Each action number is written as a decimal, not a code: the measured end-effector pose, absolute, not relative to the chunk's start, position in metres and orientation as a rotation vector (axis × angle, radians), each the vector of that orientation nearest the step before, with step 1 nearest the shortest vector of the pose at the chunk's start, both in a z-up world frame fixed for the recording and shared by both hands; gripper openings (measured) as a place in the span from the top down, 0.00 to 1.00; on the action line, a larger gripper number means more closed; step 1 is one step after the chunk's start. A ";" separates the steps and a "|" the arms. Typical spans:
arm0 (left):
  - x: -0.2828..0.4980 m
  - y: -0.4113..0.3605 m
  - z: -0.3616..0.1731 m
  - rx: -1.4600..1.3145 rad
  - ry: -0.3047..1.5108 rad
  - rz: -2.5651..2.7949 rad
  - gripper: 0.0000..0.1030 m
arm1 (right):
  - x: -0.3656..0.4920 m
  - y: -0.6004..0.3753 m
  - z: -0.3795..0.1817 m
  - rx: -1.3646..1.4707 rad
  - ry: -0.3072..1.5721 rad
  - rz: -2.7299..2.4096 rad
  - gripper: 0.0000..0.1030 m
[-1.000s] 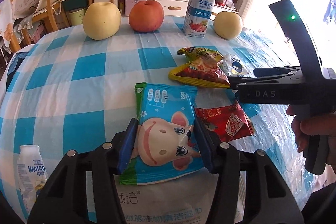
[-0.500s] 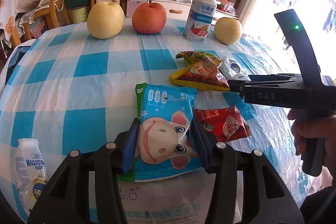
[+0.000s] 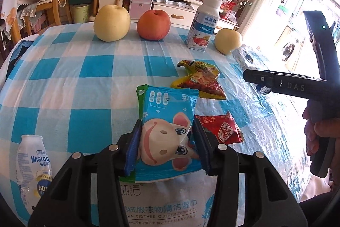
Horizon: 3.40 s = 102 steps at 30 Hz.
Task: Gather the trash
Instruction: 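Lift the cow-print packet with the left tool while the right tool lifts the Magicday pouch, then carry both items over the pink bucket and open both tools, then move both tools back over the table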
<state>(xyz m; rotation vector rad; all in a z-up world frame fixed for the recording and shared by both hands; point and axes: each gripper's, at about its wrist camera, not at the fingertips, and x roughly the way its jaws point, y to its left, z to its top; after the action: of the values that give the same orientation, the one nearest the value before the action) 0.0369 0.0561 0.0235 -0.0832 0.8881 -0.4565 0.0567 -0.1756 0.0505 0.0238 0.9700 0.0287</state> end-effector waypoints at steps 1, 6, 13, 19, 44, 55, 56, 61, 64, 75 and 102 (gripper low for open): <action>0.037 0.057 0.025 -0.087 0.885 -0.457 0.53 | 0.055 -0.174 0.054 0.026 0.964 0.035 0.42; 0.033 0.061 0.033 -0.102 0.865 -0.462 0.53 | 0.047 -0.168 0.068 0.042 0.933 0.081 0.42; 0.027 0.072 0.043 -0.128 0.832 -0.464 0.53 | 0.036 -0.150 0.083 0.045 0.900 0.145 0.42; 0.021 0.089 0.054 -0.168 0.793 -0.441 0.53 | 0.027 -0.127 0.096 0.026 0.873 0.188 0.42; -0.016 0.225 0.098 -0.394 0.584 -0.160 0.53 | -0.014 0.001 0.120 -0.040 0.819 0.444 0.42; -0.055 0.319 0.115 -0.549 0.467 0.106 0.53 | -0.034 0.098 0.123 -0.089 0.812 0.645 0.42; -0.061 0.330 0.116 -0.565 0.451 0.143 0.53 | -0.037 0.108 0.125 -0.096 0.807 0.662 0.42; -0.091 0.389 0.117 -0.650 0.397 0.354 0.53 | -0.053 0.157 0.126 -0.142 0.796 0.732 0.42; -0.104 0.424 0.106 -0.733 0.410 0.469 0.53 | -0.057 0.185 0.120 -0.165 0.809 0.763 0.42; -0.126 0.497 0.054 -1.052 0.506 0.658 0.37 | -0.049 0.284 0.100 -0.148 0.860 0.880 0.42; -0.101 0.418 0.094 -0.694 0.267 0.459 0.04 | -0.085 0.214 0.092 -0.422 0.703 0.630 0.05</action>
<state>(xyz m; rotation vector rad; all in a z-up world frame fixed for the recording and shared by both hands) -0.1013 0.4177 0.0941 -0.6941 0.2673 0.4594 -0.0849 0.2138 0.0918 -0.4224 0.7033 0.6299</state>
